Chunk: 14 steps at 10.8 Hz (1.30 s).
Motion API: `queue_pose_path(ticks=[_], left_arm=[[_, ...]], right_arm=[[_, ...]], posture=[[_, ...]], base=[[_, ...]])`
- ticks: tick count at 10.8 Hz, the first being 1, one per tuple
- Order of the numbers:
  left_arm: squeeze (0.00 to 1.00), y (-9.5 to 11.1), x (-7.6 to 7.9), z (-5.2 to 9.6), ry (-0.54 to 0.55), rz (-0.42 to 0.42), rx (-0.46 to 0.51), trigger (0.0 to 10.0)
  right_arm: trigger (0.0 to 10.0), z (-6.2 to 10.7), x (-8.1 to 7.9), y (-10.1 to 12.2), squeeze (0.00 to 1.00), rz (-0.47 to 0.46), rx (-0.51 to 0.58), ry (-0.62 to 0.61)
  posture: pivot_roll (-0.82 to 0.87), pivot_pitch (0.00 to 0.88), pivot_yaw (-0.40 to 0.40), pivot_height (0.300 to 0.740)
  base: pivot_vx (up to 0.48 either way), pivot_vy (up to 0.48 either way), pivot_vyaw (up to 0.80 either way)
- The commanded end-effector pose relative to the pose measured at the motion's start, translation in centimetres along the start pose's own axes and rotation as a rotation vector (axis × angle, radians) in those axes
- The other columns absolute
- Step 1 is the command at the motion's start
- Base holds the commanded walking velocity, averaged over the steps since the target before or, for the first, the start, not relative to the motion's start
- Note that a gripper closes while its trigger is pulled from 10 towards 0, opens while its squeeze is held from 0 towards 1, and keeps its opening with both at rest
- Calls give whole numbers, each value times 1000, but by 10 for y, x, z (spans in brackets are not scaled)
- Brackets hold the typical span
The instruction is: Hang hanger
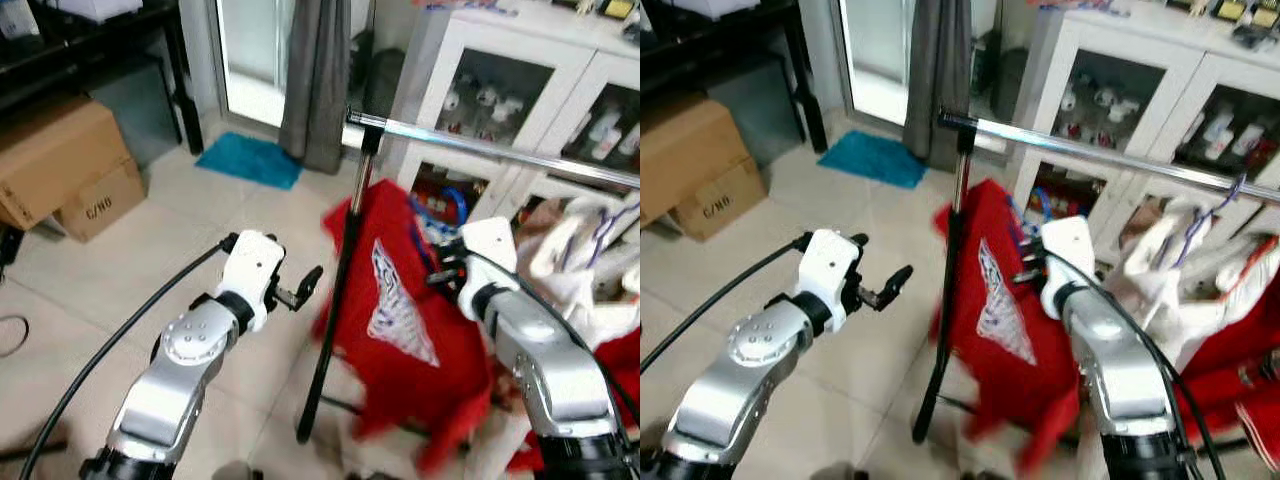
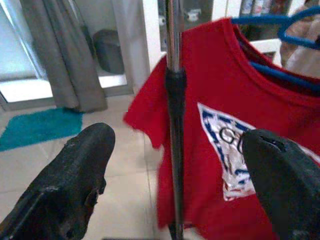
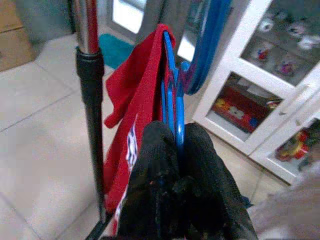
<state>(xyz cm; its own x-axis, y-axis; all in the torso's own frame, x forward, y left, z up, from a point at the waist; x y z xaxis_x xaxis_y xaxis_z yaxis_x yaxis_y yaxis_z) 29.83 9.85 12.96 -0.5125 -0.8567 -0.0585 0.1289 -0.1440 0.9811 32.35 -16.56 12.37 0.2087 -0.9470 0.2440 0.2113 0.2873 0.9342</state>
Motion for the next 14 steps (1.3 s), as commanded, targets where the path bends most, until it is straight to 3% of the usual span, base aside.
queue_pose_path(ticks=[1, 3, 6, 7, 8, 9, 10, 11, 12, 13, 14], left_arm=[[573, 1, 3, 0, -22, -8, 1, 10000], [482, 2, 2, 0, -27, -15, 3, 10000], [459, 4, 2, -3, -32, -18, 15, 10000], [459, 4, 2, -3, -32, -18, 14, 10000], [455, 4, 2, -3, -34, -16, 13, 10000], [451, 4, 1, -3, -33, -15, 13, 10000], [384, 4, 1, -4, -27, -19, 15, 10000], [384, 5, 0, -5, -27, -20, 17, 10000], [392, 7, -4, -11, -21, -46, 5, 10000], [482, 11, -7, -16, -36, -31, 19, 10000], [1000, 23, -9, -24, -68, 15, 52, 10000]], right_arm=[[10000, 0, 9, 15, 0, 14, 88, -39], [10000, 2, -2, 15, 0, -25, 104, 40], [10000, 1, 12, -11, 0, -63, -79, -41], [10000, 2, 15, -14, 0, -29, -106, -51], [10000, 4, 10, -15, 0, -44, -124, -16], [10000, 4, 8, -11, 0, 26, -110, -4], [10000, 0, 4, -1, 0, 127, 5, 4], [10000, -2, 1, 0, 0, 133, 22, 17], [10000, -1, -18, 14, 0, -18, 74, 173], [10000, 0, -28, 28, 0, -64, 132, 239], [10000, 1, -42, 50, 0, -81, 224, 324]], posture=[[38, 0, -77, 740], [48, 0, -84, 740], [46, 0, -84, 740], [46, 0, -84, 740], [44, 0, -85, 740], [45, 0, -87, 740], [47, 0, -92, 740], [52, 0, -98, 740], [55, 0, -97, 740], [51, 0, -93, 740], [49, 0, -89, 740]], base=[[0, 0, 0], [-279, 0, 0], [-250, 0, 0], [-244, 0, 0], [-244, 0, 0], [-247, 0, 0], [-251, 0, 0], [0, 0, 0], [0, 0, 0], [0, 0, 0], [0, 0, 0]])
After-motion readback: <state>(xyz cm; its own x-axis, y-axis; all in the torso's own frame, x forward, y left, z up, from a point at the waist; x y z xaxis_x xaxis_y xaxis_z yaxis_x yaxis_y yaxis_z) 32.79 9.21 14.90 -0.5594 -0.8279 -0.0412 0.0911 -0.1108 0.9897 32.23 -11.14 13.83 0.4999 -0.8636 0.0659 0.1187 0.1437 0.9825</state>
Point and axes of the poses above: a point about 5 cm out from each wrist's last joint towards the gripper, its own z axis pointing back from the gripper into the wrist, its own y axis along the axis of the wrist's last joint, x = y × z, the point moved 4 cm from there along -z, pointing out of the wrist towards the gripper, and after that the axes turned 7 degrees about z, right-handed, at the moved point
